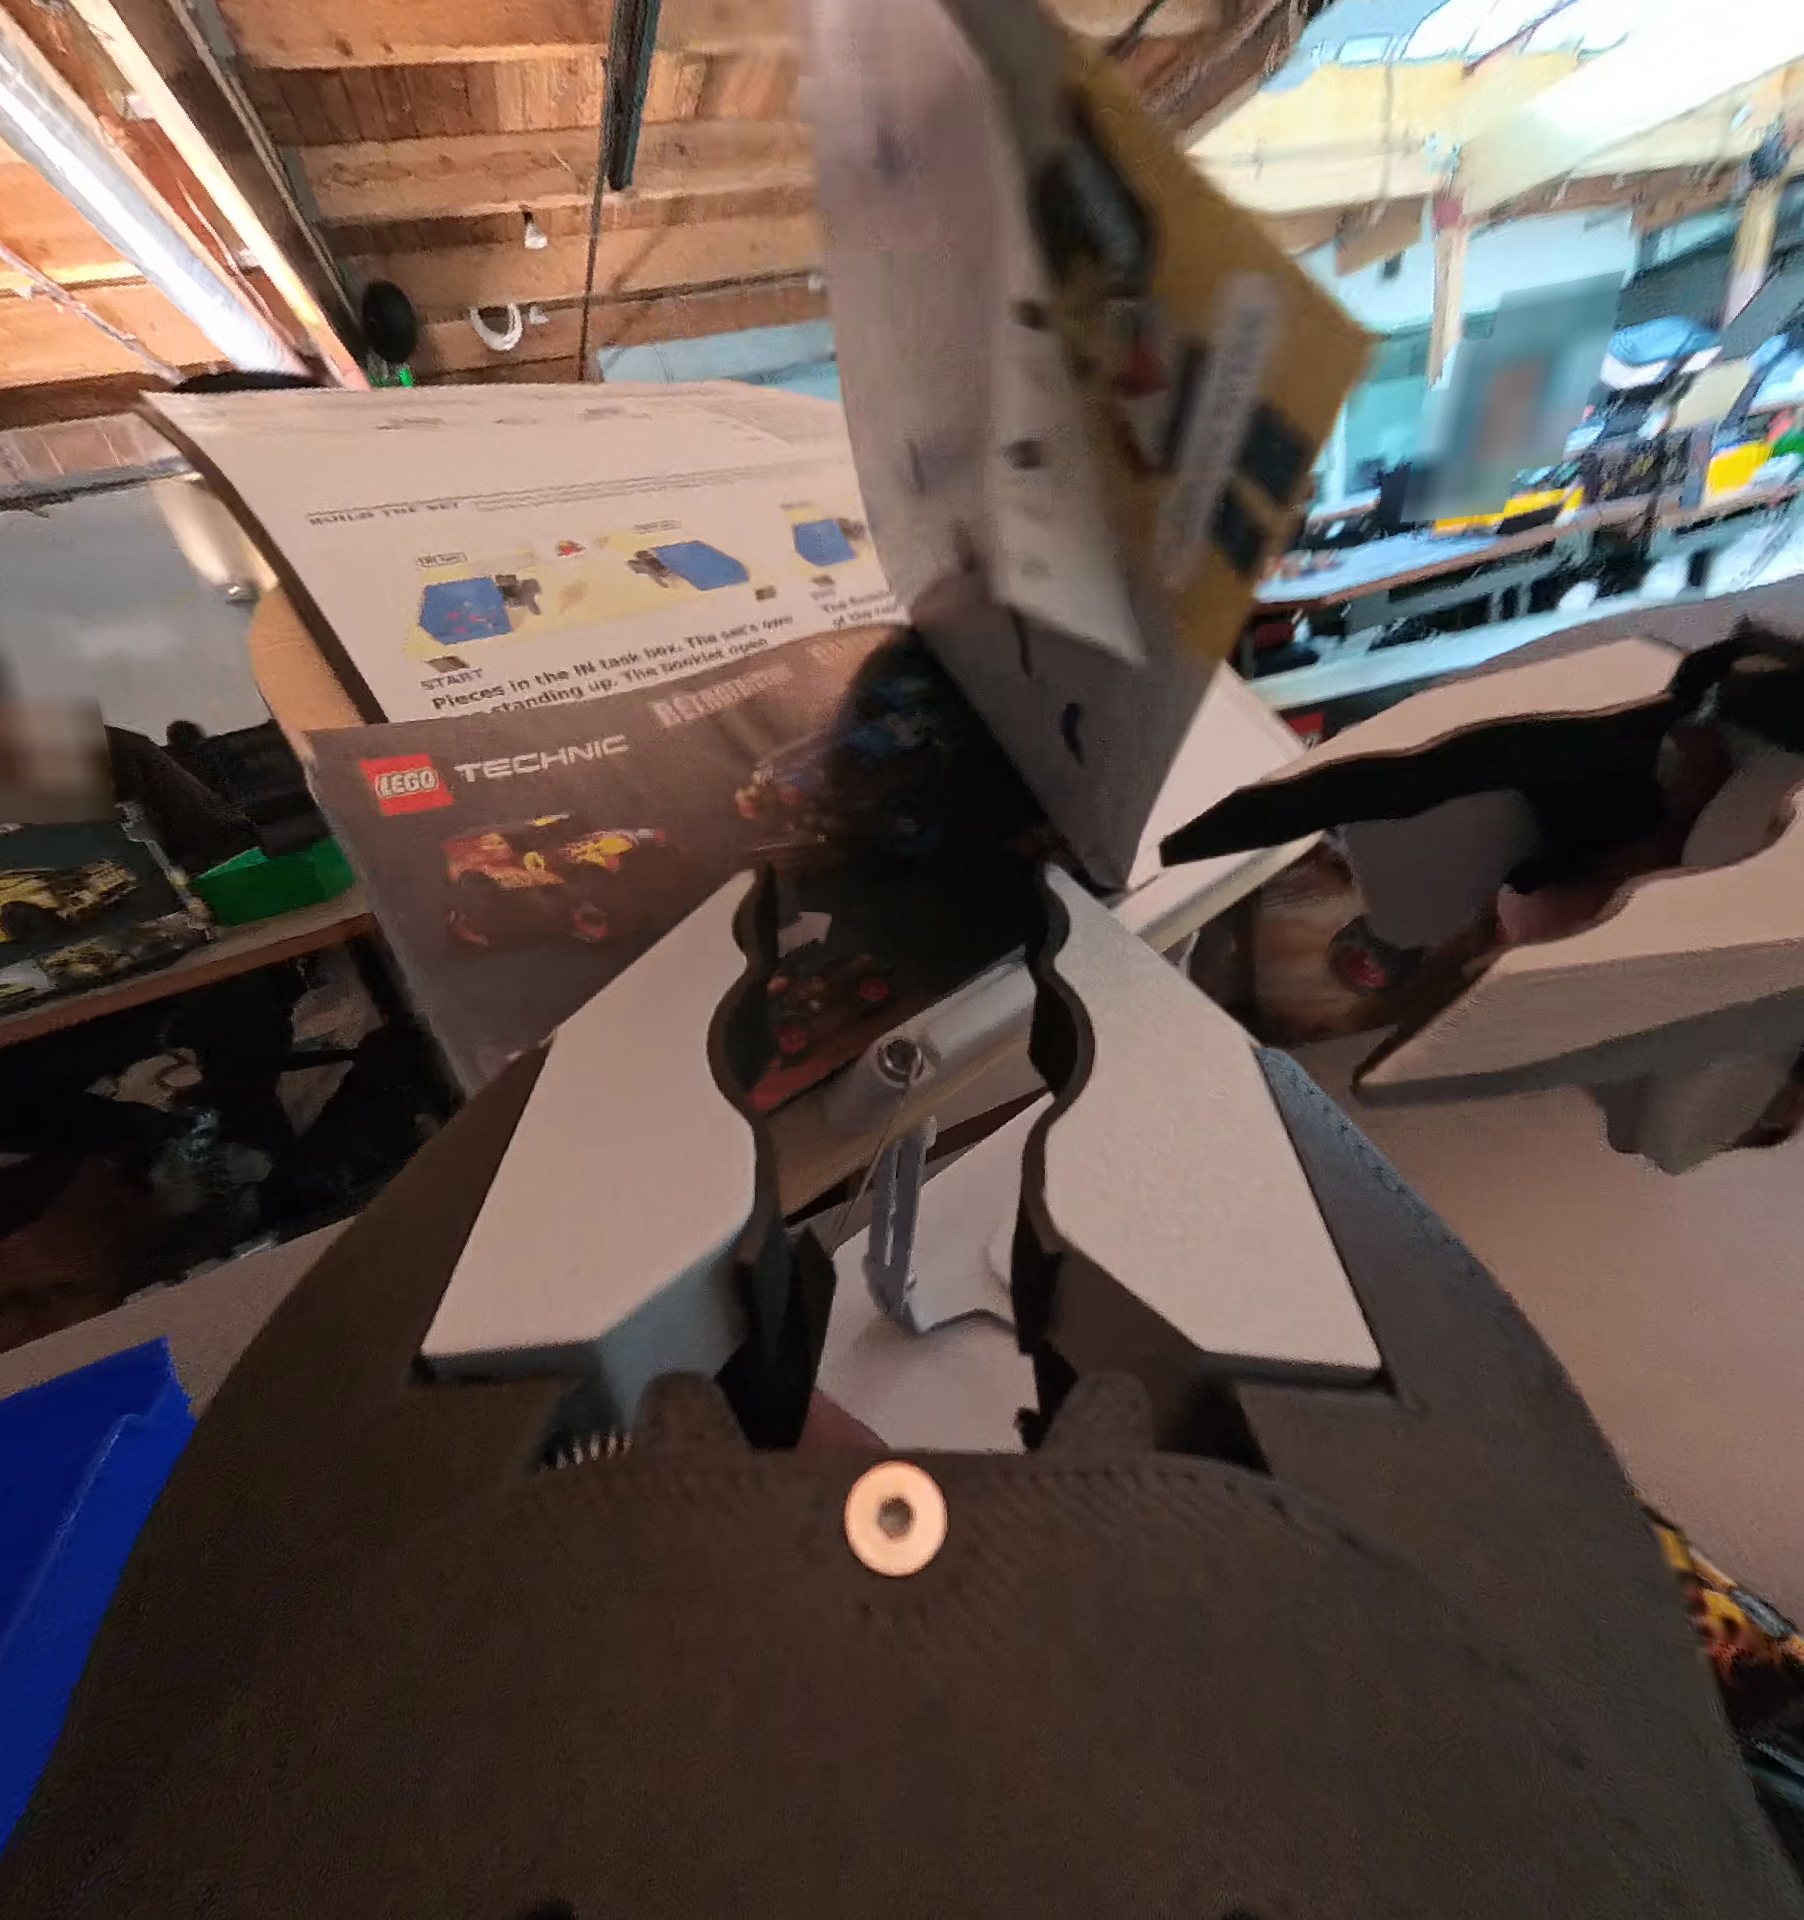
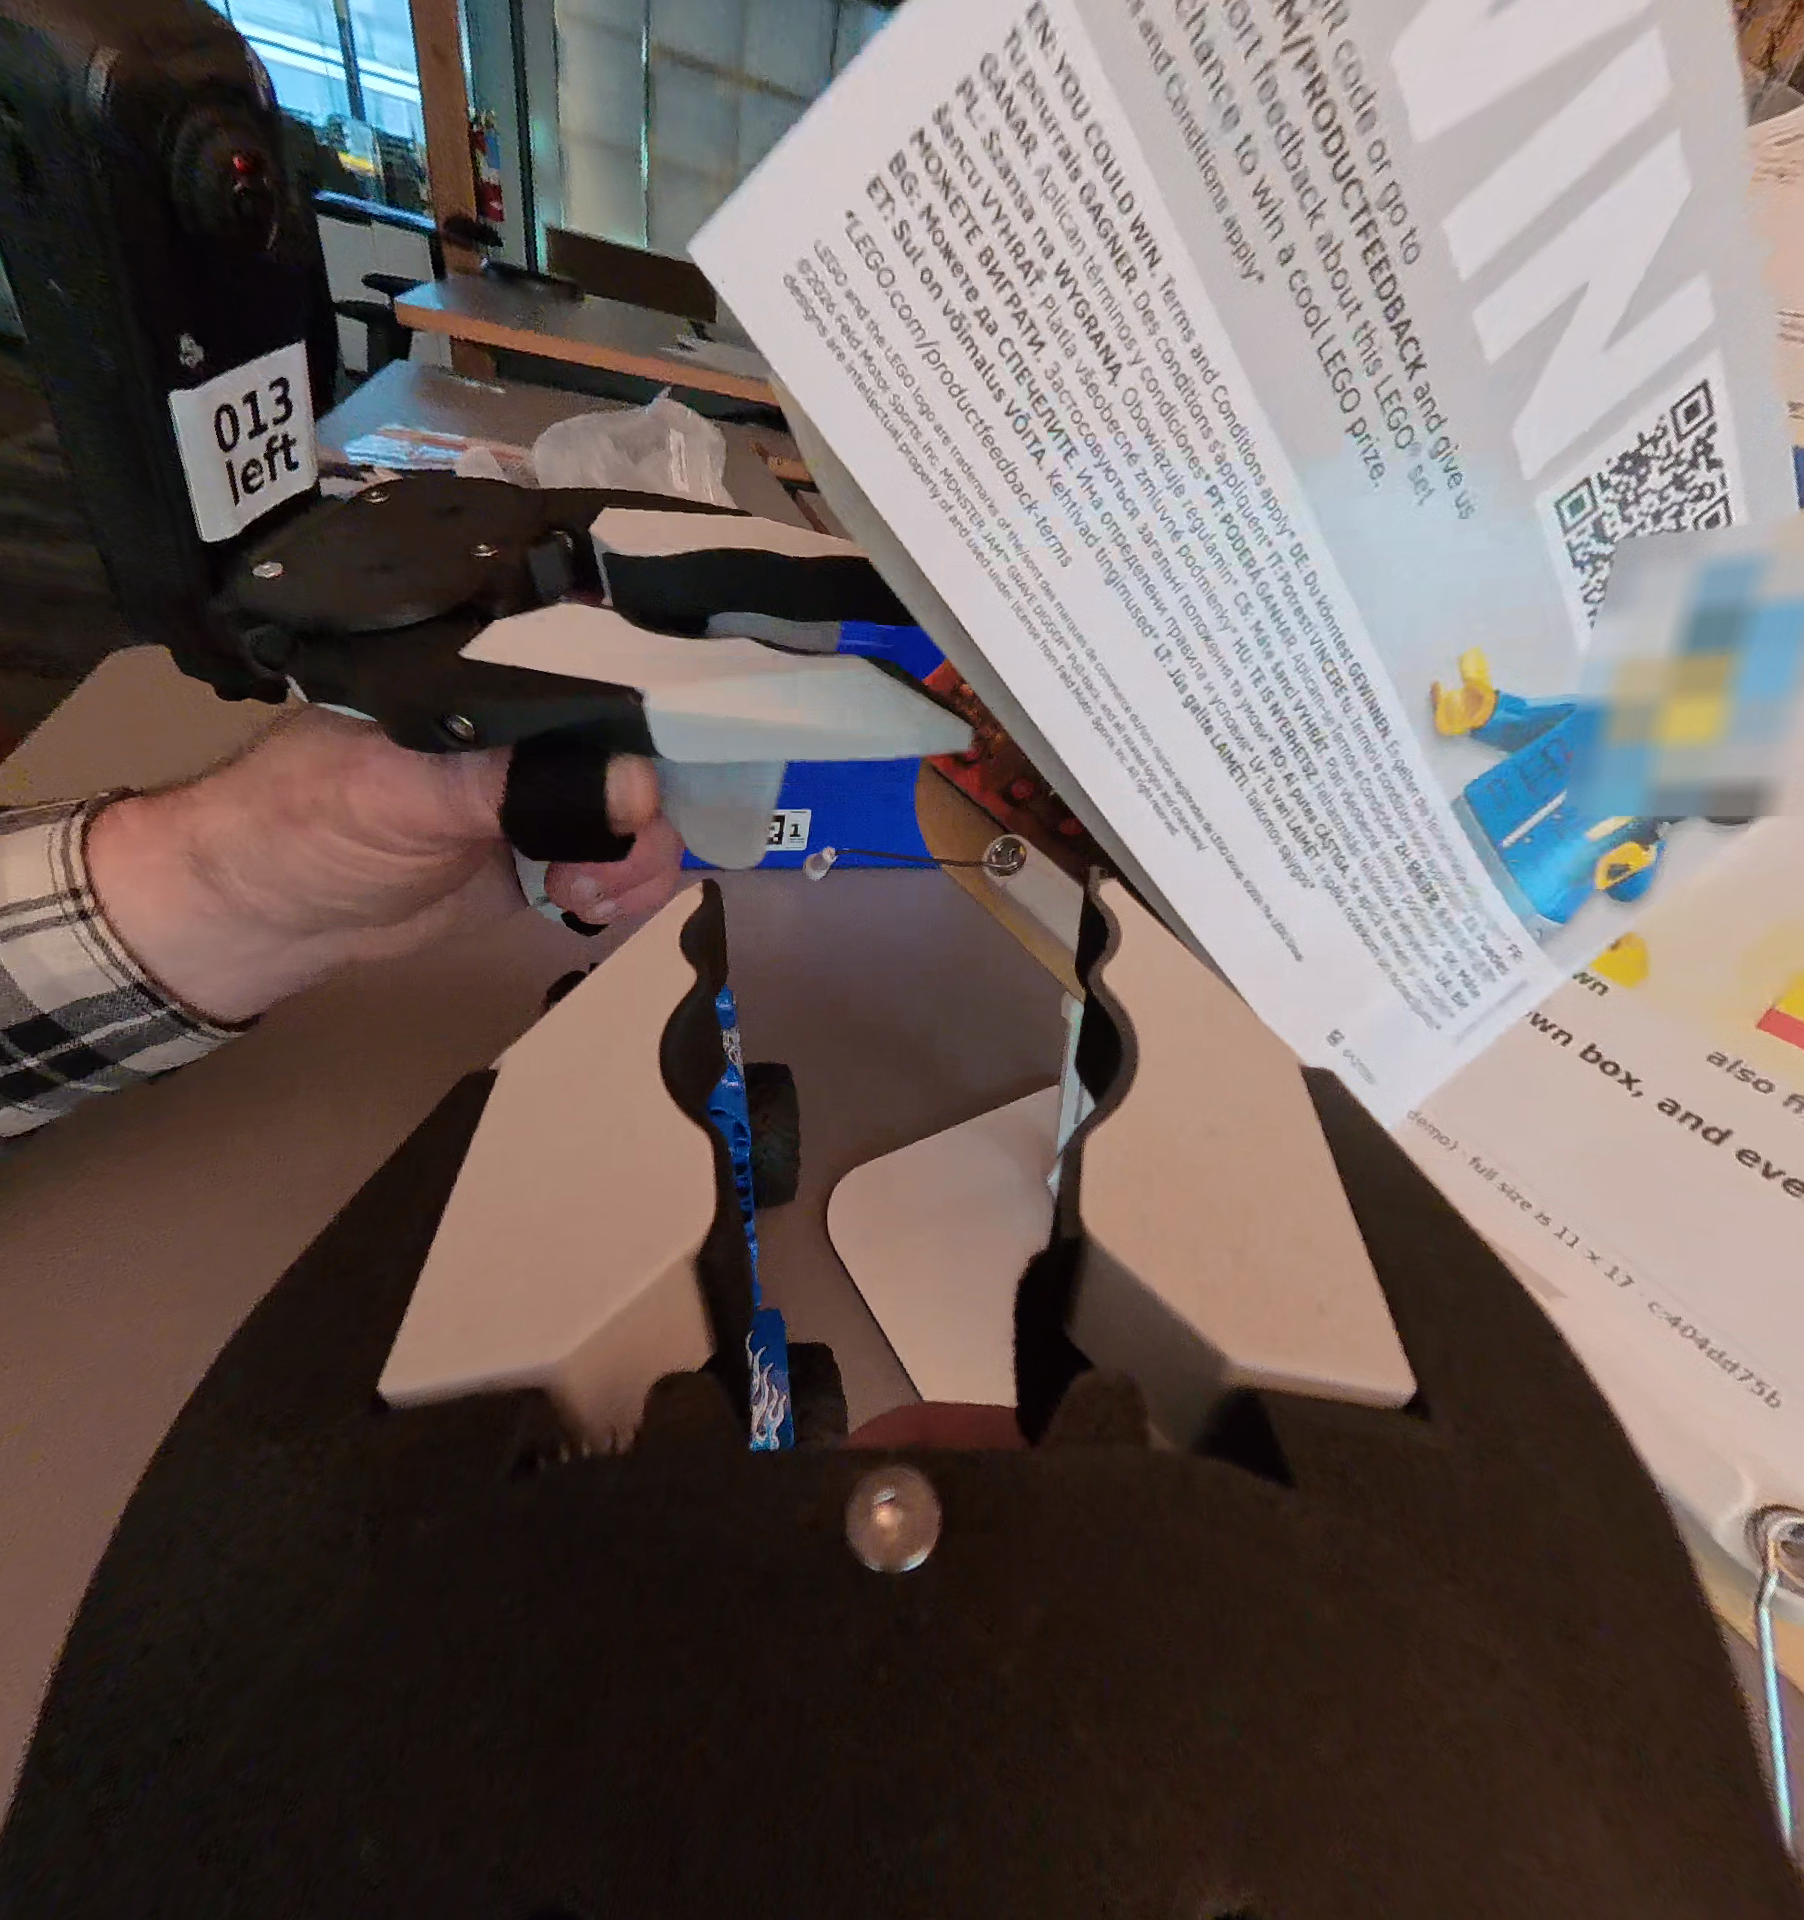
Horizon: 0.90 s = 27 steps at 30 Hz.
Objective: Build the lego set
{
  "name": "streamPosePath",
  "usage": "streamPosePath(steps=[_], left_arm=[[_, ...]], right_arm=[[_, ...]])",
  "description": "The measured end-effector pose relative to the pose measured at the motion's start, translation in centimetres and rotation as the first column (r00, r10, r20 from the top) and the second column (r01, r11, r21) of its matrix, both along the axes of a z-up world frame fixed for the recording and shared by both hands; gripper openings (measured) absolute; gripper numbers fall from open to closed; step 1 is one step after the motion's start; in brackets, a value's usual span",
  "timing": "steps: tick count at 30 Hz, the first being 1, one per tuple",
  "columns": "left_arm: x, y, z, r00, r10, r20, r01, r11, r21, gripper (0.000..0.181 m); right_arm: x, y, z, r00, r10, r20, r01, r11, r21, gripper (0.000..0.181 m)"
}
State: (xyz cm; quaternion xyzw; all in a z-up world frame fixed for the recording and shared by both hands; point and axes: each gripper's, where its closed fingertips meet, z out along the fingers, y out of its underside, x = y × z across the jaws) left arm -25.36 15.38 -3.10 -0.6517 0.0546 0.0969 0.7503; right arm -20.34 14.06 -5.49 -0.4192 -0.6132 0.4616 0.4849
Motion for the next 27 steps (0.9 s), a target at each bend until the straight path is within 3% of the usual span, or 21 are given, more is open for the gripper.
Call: streamPosePath(steps=[4, 11, 17, 21, 25, 27], left_arm=[[-0.8, -1.3, 1.4, 0.998, -0.028, 0.063, 0.024, 0.998, 0.063, 0.05], [-6.5, -1.6, -0.7, 0.966, 0.213, 0.147, -0.211, 0.977, -0.029, 0.057], [-8.5, -1.3, -3.1, 0.928, 0.17, 0.331, -0.153, 0.985, -0.077, 0.062], [-7.8, -0.9, -4.3, 0.926, 0.14, 0.35, -0.087, 0.983, -0.164, 0.062], [-6.9, -1.7, -6.3, 0.946, 0.136, 0.294, -0.021, 0.931, -0.365, 0.071], [-6.9, -2.6, -5.8, 0.953, 0.128, 0.274, -0.016, 0.926, -0.377, 0.071]], right_arm=[[0.2, 0.7, 0.2, 1.0, -0.027, -0.007, 0.027, 0.999, 0.021, 0.067], [1.4, 2.4, 2.3, 0.993, -0.106, -0.057, 0.106, 0.994, -0.001, 0.063], [3.2, 1.3, 4.8, 0.989, -0.126, -0.073, 0.133, 0.986, 0.1, 0.063], [5.4, -0.4, 6.4, 0.992, -0.123, -0.033, 0.127, 0.977, 0.169, 0.06], [8.1, -1.5, 3.9, 0.983, -0.147, 0.106, 0.123, 0.971, 0.206, 0.068], [9.3, -1.6, 1.5, 0.971, -0.162, 0.176, 0.128, 0.973, 0.193, 0.076]])
